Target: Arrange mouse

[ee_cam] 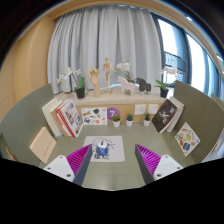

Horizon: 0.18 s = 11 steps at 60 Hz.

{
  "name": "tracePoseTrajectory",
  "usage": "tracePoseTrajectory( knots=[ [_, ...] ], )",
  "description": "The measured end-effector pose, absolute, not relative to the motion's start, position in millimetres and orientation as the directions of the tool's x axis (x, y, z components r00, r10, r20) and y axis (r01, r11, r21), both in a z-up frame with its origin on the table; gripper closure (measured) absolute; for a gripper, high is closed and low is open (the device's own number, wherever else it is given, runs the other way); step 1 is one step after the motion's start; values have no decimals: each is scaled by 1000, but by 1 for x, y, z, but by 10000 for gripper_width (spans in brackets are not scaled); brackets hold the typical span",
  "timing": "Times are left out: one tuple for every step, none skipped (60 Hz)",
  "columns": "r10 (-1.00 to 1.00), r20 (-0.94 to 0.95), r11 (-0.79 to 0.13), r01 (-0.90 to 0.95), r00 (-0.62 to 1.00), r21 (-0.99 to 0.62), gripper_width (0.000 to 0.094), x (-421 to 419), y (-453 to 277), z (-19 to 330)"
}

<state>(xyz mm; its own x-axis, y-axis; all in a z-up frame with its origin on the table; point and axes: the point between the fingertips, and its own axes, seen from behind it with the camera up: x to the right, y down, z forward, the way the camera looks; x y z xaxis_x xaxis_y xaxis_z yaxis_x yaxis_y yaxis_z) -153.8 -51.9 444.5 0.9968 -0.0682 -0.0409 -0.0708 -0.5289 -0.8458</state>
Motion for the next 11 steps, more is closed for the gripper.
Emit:
tracePoseTrajectory(
  knots=[
    [-73,-41,-529,-74,996,-845,77,-151,-58,445],
    [-77,-43,-529,-77,996,-845,82,-149,-65,446],
    [-79,-46,-527,-81,996,-846,88,-148,-71,447],
    [-81,-49,-526,-84,996,-846,89,-147,-77,448],
    [-84,-51,-524,-87,995,-847,89,-146,-82,448],
    [-86,-52,-522,-89,995,-848,89,-143,-88,447],
    [-89,-52,-523,-91,995,-847,88,-142,-94,447],
    [-93,-52,-525,-93,994,-846,88,-140,-100,447],
    [-98,-52,-526,-97,994,-845,90,-139,-105,448],
    [-103,-53,-526,-100,993,-845,88,-137,-110,448],
    [-108,-54,-524,-103,993,-846,89,-135,-115,449]
  ],
)
